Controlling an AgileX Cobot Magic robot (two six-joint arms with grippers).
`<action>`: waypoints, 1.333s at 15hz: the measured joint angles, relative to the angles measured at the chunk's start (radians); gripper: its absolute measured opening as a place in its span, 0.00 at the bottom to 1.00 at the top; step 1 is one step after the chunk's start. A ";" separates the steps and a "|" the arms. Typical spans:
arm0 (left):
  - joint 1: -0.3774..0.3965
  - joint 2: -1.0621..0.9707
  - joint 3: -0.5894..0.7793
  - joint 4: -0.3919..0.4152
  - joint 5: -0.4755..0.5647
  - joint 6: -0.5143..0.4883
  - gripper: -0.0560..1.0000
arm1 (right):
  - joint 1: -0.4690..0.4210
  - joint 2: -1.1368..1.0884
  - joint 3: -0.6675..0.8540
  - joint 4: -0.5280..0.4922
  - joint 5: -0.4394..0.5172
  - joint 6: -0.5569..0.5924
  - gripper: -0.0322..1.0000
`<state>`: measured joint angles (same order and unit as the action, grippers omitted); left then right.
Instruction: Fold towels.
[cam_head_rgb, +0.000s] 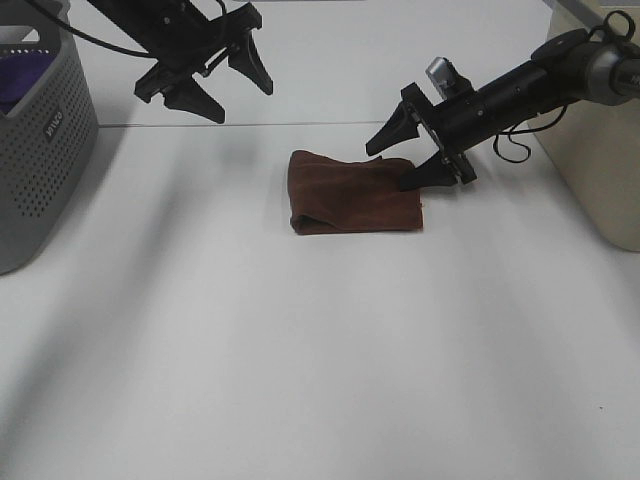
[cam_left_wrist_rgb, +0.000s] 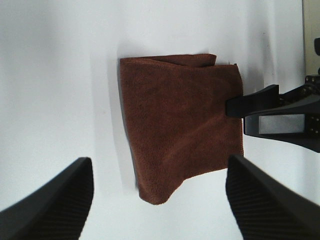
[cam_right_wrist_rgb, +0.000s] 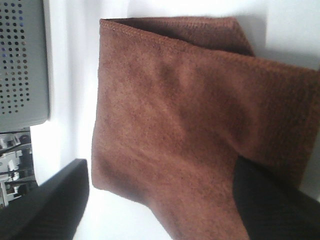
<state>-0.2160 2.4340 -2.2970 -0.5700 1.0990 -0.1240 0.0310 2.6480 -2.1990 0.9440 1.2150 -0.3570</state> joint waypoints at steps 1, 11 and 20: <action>0.000 0.000 0.000 0.000 0.000 0.000 0.70 | 0.001 -0.018 0.000 -0.021 0.000 0.000 0.78; -0.001 -0.123 0.001 0.128 0.071 0.052 0.70 | 0.166 -0.405 0.000 -0.619 0.001 0.204 0.78; -0.001 -0.647 0.112 0.514 0.111 0.049 0.70 | 0.212 -0.893 0.416 -0.751 0.001 0.278 0.78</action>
<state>-0.2170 1.7870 -2.1850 -0.0560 1.2100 -0.0750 0.2430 1.7550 -1.7830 0.1930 1.2160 -0.0790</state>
